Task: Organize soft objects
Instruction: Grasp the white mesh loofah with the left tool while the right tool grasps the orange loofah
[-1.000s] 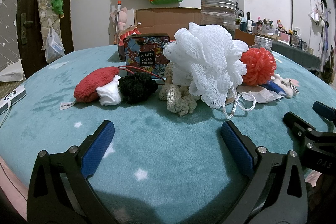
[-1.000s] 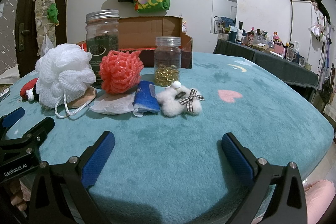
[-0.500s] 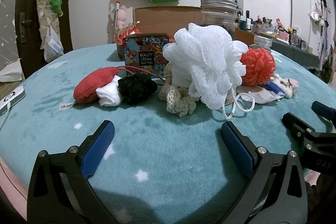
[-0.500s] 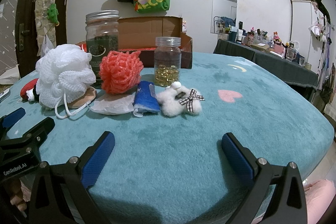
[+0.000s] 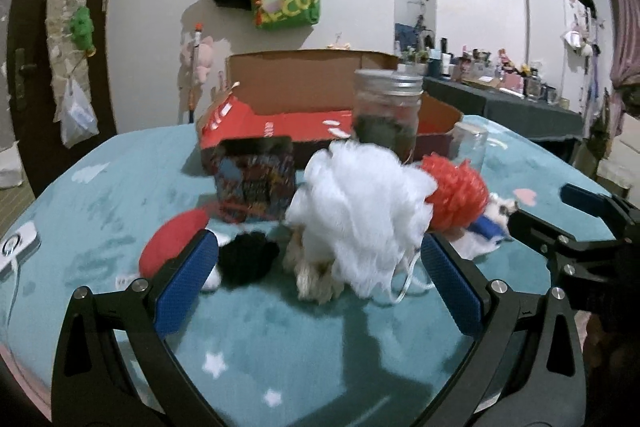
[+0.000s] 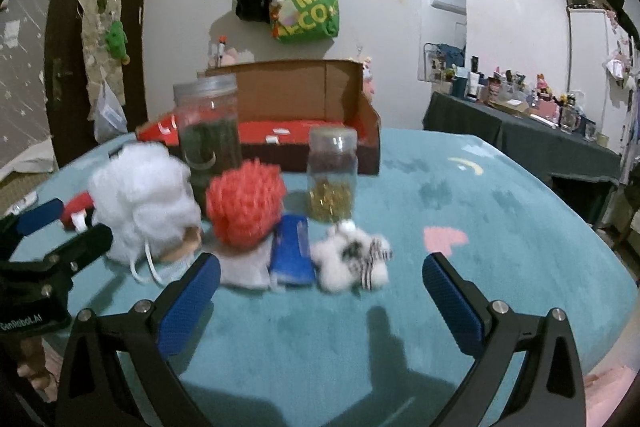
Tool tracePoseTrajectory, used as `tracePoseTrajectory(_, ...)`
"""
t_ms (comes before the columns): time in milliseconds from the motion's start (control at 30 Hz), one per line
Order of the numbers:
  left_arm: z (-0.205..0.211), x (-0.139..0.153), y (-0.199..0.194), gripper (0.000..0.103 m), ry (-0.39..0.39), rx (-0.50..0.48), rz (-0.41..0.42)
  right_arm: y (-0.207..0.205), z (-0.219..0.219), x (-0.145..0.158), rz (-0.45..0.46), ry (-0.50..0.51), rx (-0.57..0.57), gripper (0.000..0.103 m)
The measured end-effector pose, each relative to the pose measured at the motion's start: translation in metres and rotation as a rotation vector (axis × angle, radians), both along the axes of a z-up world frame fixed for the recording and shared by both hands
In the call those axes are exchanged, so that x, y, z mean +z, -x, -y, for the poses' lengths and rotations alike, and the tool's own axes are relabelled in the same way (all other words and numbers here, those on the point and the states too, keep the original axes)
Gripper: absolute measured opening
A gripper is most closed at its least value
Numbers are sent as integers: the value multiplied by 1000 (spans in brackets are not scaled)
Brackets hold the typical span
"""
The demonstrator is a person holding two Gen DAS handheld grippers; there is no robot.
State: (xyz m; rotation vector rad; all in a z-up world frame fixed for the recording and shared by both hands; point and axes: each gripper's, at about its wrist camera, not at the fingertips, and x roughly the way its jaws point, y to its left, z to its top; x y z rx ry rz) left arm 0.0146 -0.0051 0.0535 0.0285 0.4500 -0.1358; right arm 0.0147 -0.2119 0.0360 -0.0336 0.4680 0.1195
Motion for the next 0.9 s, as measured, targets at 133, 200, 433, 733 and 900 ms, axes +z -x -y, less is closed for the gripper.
tracePoseTrajectory(133,2,11,-7,103,-8,-52,8,-13,3,10,-10,-41,63,103)
tracePoseTrajectory(200,3,14,-13,103,-17,-69,3,-20,2,14,-20,-61,95,103)
tracePoseTrajectory(433,6,13,-40,103,-11,-138,-73,-48,-4,19,-75,-81,199,103)
tracePoseTrajectory(733,18,5,-53,61,-26,-219,-128,-76,-15,6,-207,-125,359,42)
tracePoseTrajectory(900,14,9,-48,48,-14,-223,-122,-70,-15,3,-197,-137,367,31)
